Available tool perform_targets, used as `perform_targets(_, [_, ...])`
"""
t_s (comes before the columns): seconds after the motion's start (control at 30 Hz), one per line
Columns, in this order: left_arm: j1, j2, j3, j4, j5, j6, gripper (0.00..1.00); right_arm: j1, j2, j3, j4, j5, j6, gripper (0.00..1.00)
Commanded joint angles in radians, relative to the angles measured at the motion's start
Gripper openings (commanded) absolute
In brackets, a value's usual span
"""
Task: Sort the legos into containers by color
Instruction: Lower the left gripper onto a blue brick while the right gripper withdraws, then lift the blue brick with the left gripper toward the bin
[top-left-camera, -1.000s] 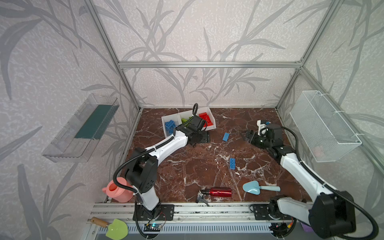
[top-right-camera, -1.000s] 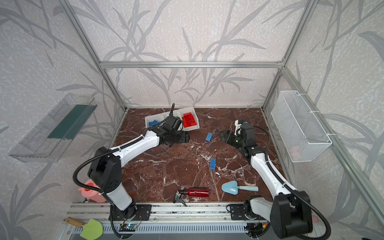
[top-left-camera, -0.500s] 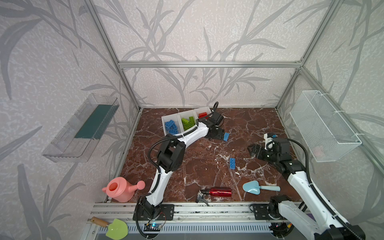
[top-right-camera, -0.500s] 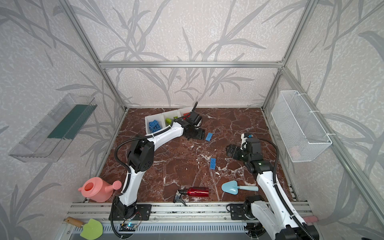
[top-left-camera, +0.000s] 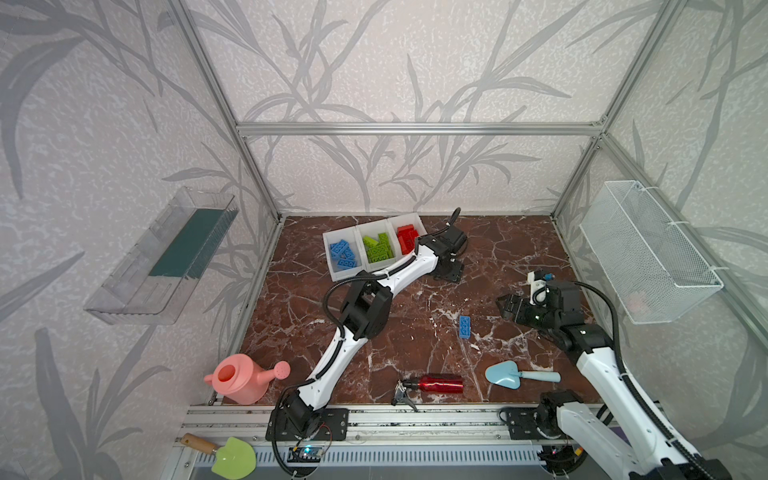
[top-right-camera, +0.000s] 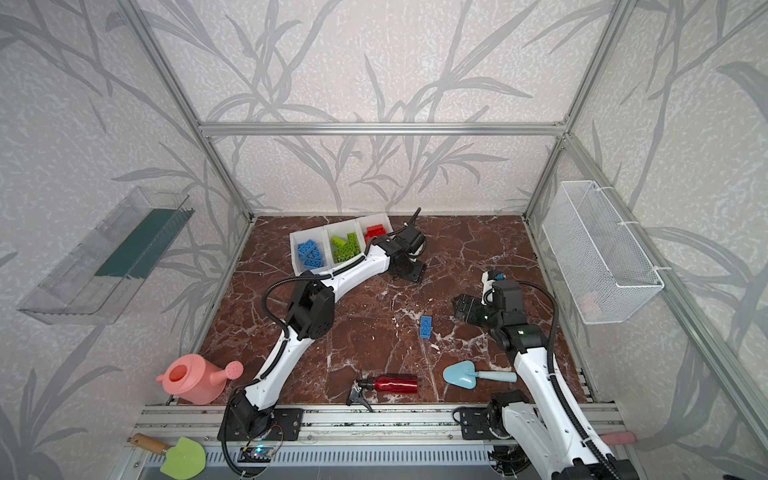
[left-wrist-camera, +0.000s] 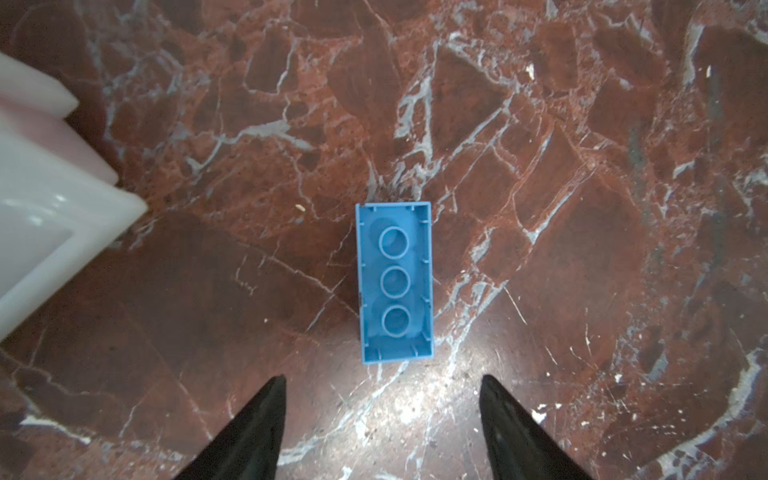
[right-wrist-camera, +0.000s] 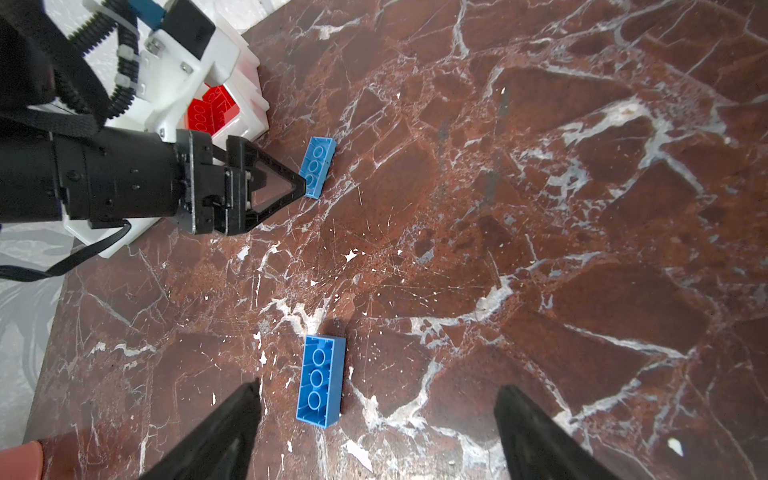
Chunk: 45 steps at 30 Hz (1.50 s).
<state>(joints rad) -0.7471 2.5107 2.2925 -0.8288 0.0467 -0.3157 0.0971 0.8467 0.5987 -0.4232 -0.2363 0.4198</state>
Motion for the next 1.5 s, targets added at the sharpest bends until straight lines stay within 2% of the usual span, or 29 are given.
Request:
perform_targets(0.0, [-0.010,0.055,0.068,-0.080,-0.035,0.033,0.69,-0.002,-0.018,-0.007,-0.024,-0.011,-0.010,0.89])
perform_targets(0.23, [-0.009,0.076,0.083,-0.084,-0.050,0.029,0.50,-0.001,-0.029,-0.002,-0.040,-0.013,-0.015,0.88])
perform_targets(0.57, [-0.012,0.083,0.096,-0.074,-0.059,0.034,0.33,-0.002,-0.054,-0.004,-0.058,-0.014,-0.015,0.87])
perform_targets(0.7, [-0.015,0.081,0.104,-0.075,-0.064,0.044,0.35,-0.002,-0.060,0.001,-0.065,-0.014,-0.018,0.87])
perform_targets(0.77, [-0.015,0.080,0.103,-0.078,-0.068,0.051,0.42,-0.001,-0.061,0.003,-0.068,-0.015,-0.019,0.87])
perform_targets(0.87, [-0.016,0.080,0.103,-0.076,-0.079,0.066,0.59,-0.002,-0.061,0.006,-0.069,-0.017,-0.019,0.87])
perform_targets(0.93, [-0.015,0.087,0.107,-0.073,-0.083,0.075,0.63,-0.002,-0.059,0.007,-0.070,-0.020,-0.021,0.87])
perform_targets(1.13, [-0.015,0.137,0.169,-0.073,-0.084,0.074,0.61,-0.002,-0.055,0.010,-0.074,-0.021,-0.022,0.87])
perform_targets(1.33, [-0.015,0.180,0.228,-0.070,-0.077,0.061,0.44,-0.003,-0.057,0.020,-0.086,-0.021,-0.029,0.87])
perform_targets(1.47, [-0.016,0.187,0.228,-0.076,-0.074,0.062,0.40,-0.002,-0.057,0.027,-0.092,-0.020,-0.033,0.87])
